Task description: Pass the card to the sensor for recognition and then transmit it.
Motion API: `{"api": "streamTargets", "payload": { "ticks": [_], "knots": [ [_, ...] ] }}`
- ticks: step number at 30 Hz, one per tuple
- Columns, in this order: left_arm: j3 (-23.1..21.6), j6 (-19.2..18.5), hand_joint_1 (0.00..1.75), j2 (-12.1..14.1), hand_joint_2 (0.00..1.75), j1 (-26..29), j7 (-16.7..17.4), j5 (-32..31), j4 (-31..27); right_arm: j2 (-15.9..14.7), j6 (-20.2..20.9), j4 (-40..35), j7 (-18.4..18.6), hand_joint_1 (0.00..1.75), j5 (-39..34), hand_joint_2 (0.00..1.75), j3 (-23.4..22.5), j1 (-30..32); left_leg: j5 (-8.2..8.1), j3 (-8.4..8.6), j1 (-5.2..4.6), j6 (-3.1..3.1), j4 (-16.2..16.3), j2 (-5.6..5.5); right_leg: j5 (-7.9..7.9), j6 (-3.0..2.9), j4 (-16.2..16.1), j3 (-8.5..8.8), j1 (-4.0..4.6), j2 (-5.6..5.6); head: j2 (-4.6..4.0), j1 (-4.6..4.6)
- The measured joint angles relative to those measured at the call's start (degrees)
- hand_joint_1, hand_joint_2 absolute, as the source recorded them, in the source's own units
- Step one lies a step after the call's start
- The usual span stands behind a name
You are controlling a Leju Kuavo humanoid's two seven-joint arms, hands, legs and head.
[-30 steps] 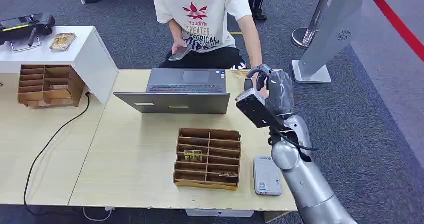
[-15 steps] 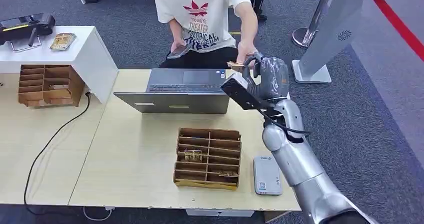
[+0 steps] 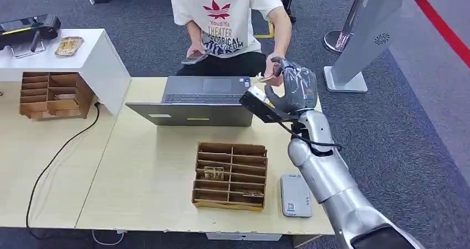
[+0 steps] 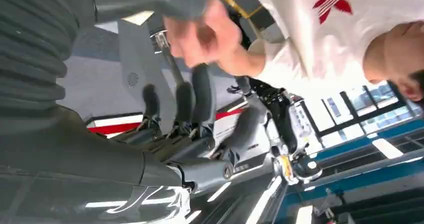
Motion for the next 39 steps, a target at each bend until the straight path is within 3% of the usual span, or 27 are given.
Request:
{"api": "streamTargets", "payload": {
  "ticks": [7,8,17,27,39],
  "knots": [
    [0.0,0.37,0.0,-0.13,0.0,0.03,0.17,0.88,0.0,1.03,1.45,-2.93,-2.6,0.0,-4.62,1.75,0.72,3.87,0.01,0.02,0.0,0.0,0.0,0.04,0.01,0.0,0.0,0.0,0.0,0.03,0.0,0.0],
    [0.0,0.41,0.0,-0.18,0.0,0.02,0.17,1.03,0.02,1.09,1.86,-3.86,-3.34,0.0,-6.16,0.0,0.74,4.54,0.0,0.03,0.0,0.0,0.0,0.06,0.01,0.0,0.0,0.01,0.0,0.05,0.0,0.0],
    [0.5,1.27,0.0,-0.92,0.0,0.04,0.2,2.51,0.0,2.05,4.88,-15.35,-8.57,0.0,-19.4,0.0,0.98,14.06,-0.01,0.01,0.0,0.0,-0.01,0.0,-0.01,-0.01,0.0,0.0,0.0,0.0,0.0,0.02],
    [1.99,2.23,0.0,-1.75,0.0,0.13,0.44,4.26,0.02,2.19,8.66,-29.9,-15.04,0.0,-39.41,0.0,0.26,26.95,-0.04,0.01,-0.01,-0.02,-0.01,0.01,-0.03,-0.03,-0.02,0.0,0.0,0.0,0.0,0.0],
    [3.56,3.15,0.0,-2.56,0.0,0.18,0.46,5.4,0.0,2.1,14.28,-39.93,-19.0,0.0,-52.42,0.0,-3.74,39.0,-0.08,0.02,0.0,0.0,-0.01,0.03,-0.04,-0.03,-0.03,-0.01,0.0,0.01,0.0,0.0]
  ]
}}
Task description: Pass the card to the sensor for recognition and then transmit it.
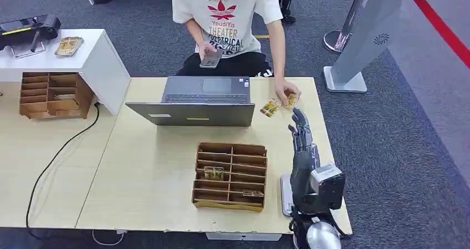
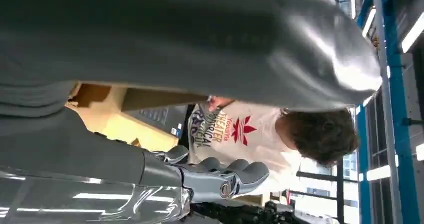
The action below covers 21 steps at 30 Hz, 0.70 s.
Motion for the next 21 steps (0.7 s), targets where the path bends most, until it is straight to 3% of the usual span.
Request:
{"api": "streamTargets", "payload": {
  "ticks": [4,10,21],
  "knots": [
    [0.74,0.37,0.0,-0.33,0.0,0.1,0.0,0.44,0.02,-0.02,3.7,-2.43,-0.77,0.0,-5.03,0.0,-1.4,4.62,-0.01,-0.01,0.0,0.02,0.0,-0.1,-0.1,0.08,-0.01,0.05,0.0,-0.1,0.0,0.0],
    [1.31,0.87,0.0,-0.61,0.0,0.1,0.0,0.77,0.0,-0.13,6.14,-3.56,-1.18,0.0,-9.15,0.0,-2.51,8.47,-0.03,0.01,0.0,0.04,0.0,-0.03,-0.1,0.08,-0.01,0.04,0.0,-0.02,0.0,0.0],
    [2.75,1.33,0.0,-1.14,0.0,0.1,0.0,2.67,0.0,-0.57,8.72,-2.75,-2.23,0.0,-9.2,0.0,-1.99,11.65,-0.03,0.0,-0.01,0.05,0.0,-0.03,-0.1,0.08,-0.01,0.06,0.0,-0.02,0.0,0.0]
  ]
}}
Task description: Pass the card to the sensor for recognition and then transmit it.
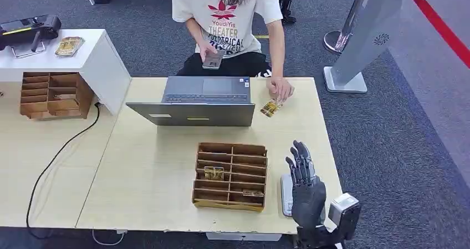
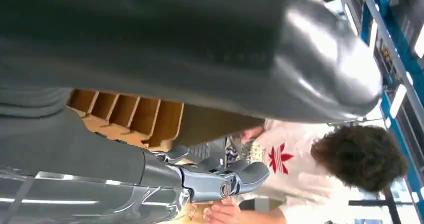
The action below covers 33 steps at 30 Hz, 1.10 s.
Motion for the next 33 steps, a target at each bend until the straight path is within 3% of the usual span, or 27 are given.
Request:
{"api": "streamTargets", "payload": {
  "ticks": [14,33],
  "knots": [
    [1.38,0.9,0.0,-1.4,0.0,0.02,0.24,1.49,0.0,-0.07,1.64,7.91,-0.26,0.0,1.62,0.0,6.4,-6.91,0.01,0.02,-0.01,0.0,0.0,-0.02,0.01,0.0,0.0,0.02,0.0,-0.01,0.0,0.0],
    [1.38,0.98,0.0,-1.38,0.0,0.02,0.24,0.63,-0.02,-0.13,0.33,9.68,-0.61,0.0,1.11,0.0,8.17,-8.3,0.01,0.02,-0.01,0.0,0.0,-0.02,0.0,0.0,0.0,0.02,0.0,-0.01,0.0,0.0]
  ]
}}
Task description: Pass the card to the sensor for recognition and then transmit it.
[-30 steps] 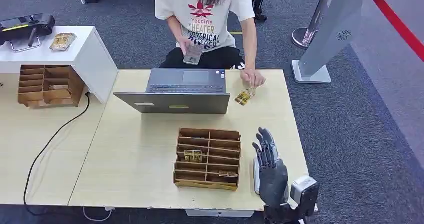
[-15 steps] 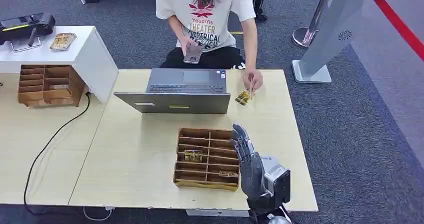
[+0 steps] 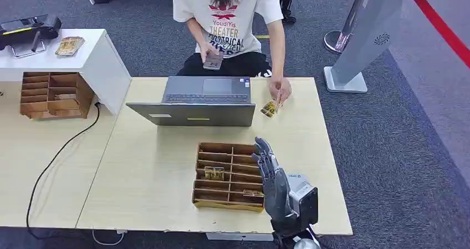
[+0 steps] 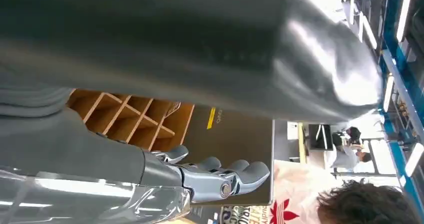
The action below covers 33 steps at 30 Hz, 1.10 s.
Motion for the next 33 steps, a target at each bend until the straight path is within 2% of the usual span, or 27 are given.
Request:
{"api": "streamTargets", "payload": {
  "ticks": [16,24,33],
  "knots": [
    [0.0,-0.02,0.0,0.07,0.0,-0.04,0.15,-0.66,0.0,-1.03,-1.12,-1.42,-0.04,0.0,0.55,0.0,0.11,1.64,0.0,0.01,0.0,0.0,0.0,0.01,0.0,0.0,0.0,0.0,0.0,0.01,0.0,0.0],
    [-0.15,-0.02,0.0,0.37,0.0,-0.1,0.15,-2.08,0.0,-2.56,-2.47,-7.67,-0.28,0.0,-0.02,0.0,-0.59,7.45,-0.03,0.0,0.0,0.03,0.0,0.0,-0.02,0.01,-0.01,-0.02,0.0,0.0,0.0,0.0],
    [-0.57,-0.35,0.0,0.74,0.0,-0.11,0.15,-2.91,0.0,-3.39,-2.47,-9.86,-0.46,0.0,-0.17,0.0,-2.21,8.72,-0.02,0.02,0.0,0.03,0.01,0.01,0.0,0.01,-0.01,0.0,0.0,0.0,0.0,0.0]
  ]
}}
